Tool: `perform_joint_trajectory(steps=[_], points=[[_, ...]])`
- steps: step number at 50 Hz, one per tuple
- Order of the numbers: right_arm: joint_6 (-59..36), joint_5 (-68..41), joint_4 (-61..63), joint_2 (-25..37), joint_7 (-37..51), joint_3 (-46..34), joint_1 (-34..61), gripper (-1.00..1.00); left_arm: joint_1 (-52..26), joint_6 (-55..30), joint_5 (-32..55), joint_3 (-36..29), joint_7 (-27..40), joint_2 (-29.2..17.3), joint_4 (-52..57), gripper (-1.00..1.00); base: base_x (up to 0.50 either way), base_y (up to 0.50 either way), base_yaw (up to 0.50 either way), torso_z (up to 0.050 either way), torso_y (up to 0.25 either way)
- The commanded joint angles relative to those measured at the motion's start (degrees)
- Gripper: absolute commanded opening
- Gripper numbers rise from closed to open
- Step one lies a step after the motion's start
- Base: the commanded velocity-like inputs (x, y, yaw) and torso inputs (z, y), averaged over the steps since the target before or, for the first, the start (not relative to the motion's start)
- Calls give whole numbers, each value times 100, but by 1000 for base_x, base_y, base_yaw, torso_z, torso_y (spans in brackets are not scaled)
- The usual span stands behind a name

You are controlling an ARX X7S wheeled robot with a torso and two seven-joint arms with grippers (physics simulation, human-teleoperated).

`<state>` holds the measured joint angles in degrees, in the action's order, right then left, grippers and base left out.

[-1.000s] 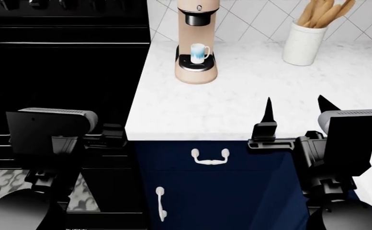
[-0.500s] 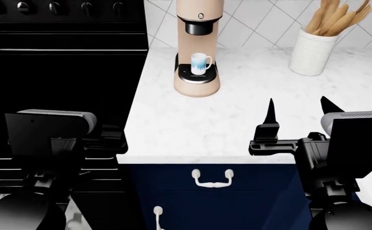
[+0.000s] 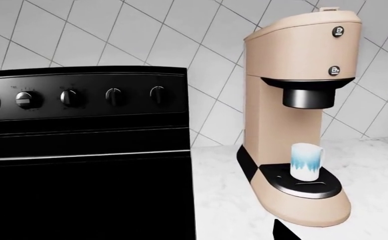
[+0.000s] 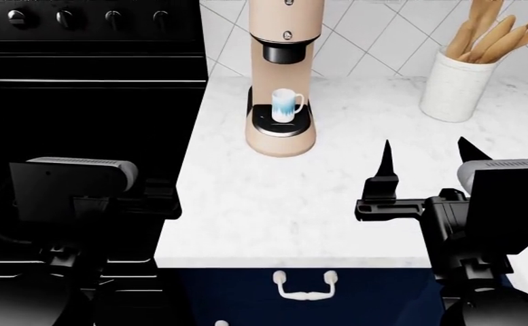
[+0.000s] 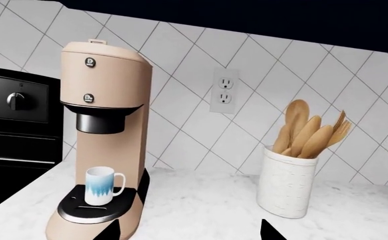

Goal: Press the button on the coffee machine to serve coffee.

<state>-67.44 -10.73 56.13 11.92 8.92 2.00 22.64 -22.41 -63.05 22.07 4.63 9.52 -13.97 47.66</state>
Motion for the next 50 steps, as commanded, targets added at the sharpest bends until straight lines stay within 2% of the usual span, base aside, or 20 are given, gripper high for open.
perform_joint_trajectory(steps=[1,50], points=[[40,4,31,-25,4,99,-56,100,-21,-16,5,-10,-41,65,-62,100,180,0,0,0,0],[197,-178,-41,41,156,40,-181,100,70,143,128,-60,75,-49,-185,100,227,0,0,0,0]])
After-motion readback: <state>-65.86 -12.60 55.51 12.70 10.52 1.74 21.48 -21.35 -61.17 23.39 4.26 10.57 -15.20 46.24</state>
